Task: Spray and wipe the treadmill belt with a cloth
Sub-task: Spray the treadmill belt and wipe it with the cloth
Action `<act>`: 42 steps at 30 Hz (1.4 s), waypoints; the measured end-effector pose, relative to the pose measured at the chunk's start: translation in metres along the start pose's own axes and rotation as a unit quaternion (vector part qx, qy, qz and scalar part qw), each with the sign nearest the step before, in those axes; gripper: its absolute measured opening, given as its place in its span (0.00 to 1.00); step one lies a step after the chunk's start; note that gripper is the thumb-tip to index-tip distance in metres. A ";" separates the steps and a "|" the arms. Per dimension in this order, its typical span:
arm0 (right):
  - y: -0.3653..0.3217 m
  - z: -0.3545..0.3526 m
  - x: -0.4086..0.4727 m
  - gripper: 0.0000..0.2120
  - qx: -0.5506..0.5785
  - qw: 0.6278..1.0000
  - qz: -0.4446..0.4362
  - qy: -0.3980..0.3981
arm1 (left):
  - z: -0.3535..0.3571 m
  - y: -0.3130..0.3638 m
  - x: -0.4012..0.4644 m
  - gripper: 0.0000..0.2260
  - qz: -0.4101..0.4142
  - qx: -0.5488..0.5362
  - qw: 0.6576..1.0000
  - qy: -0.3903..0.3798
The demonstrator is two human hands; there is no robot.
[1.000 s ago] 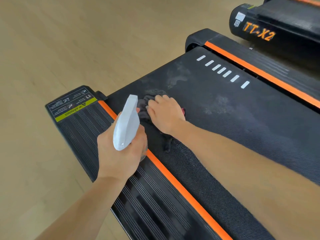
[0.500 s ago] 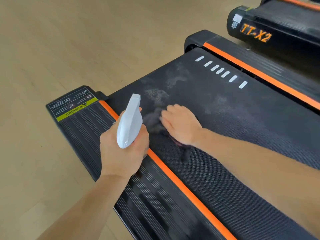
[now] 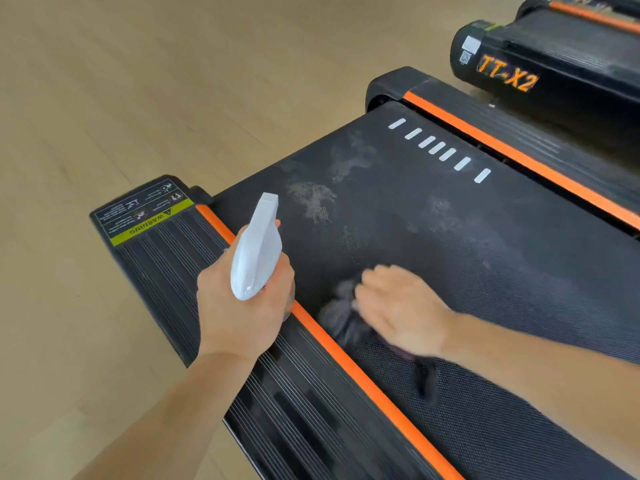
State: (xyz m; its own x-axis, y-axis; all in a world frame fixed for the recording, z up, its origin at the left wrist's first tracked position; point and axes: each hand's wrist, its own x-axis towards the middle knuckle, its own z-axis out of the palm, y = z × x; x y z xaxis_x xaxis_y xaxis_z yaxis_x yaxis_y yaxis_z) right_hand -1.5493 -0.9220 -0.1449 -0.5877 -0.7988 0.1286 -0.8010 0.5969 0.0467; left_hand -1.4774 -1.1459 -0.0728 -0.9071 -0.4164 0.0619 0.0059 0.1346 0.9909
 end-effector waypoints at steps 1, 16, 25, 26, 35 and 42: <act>0.010 0.007 0.023 0.12 -0.010 0.998 0.055 0.024 | -0.001 -0.001 0.000 0.12 0.001 0.005 1.000 0.003; -0.002 -0.078 0.022 0.09 0.212 0.959 0.169 -0.080 | -0.002 0.004 -0.002 0.11 -0.006 -0.004 1.000 -0.001; -0.011 -0.027 0.026 0.19 0.042 0.991 0.128 0.011 | -0.001 0.004 -0.002 0.14 -0.002 -0.011 1.000 -0.006; -0.016 -0.013 0.033 0.19 0.013 0.990 0.142 -0.002 | -0.001 0.004 -0.002 0.14 0.002 -0.006 1.000 -0.003; 0.032 0.025 0.106 0.17 -0.054 0.981 0.187 0.025 | 0.002 0.003 -0.001 0.14 0.017 0.008 1.000 -0.003; -0.022 0.007 0.039 0.15 0.029 0.972 0.221 0.071 | 0.002 0.005 -0.001 0.14 0.003 0.003 1.000 0.006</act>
State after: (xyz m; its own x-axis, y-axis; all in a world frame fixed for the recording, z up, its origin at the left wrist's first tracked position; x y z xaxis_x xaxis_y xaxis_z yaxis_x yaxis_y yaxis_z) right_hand -1.5551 -0.9669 -0.1475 -0.8572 -0.4446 0.2598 -0.4817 0.8708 -0.0989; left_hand -1.4773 -1.1426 -0.0687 -0.9016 -0.4271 0.0688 0.0080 0.1426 0.9898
